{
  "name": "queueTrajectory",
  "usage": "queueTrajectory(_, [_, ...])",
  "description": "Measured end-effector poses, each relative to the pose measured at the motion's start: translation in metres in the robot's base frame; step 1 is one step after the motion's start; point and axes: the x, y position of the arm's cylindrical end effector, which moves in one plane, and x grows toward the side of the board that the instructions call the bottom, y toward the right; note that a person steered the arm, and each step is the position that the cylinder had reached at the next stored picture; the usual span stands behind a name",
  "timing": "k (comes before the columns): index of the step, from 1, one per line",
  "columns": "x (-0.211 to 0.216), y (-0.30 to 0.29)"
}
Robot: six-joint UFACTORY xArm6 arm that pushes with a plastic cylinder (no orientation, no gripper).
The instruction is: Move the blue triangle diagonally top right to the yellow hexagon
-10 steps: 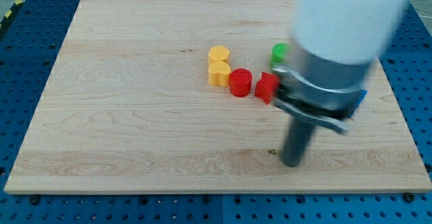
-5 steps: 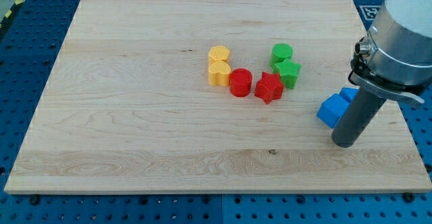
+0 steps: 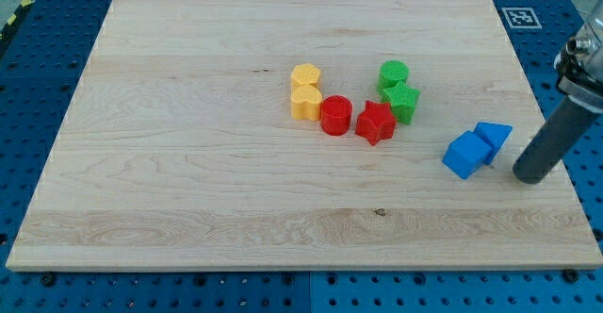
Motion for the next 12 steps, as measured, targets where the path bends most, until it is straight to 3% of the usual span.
queueTrajectory(3, [0.008,-0.024])
queueTrajectory(7, [-0.041,-0.032])
queueTrajectory(12, [-0.153,-0.026])
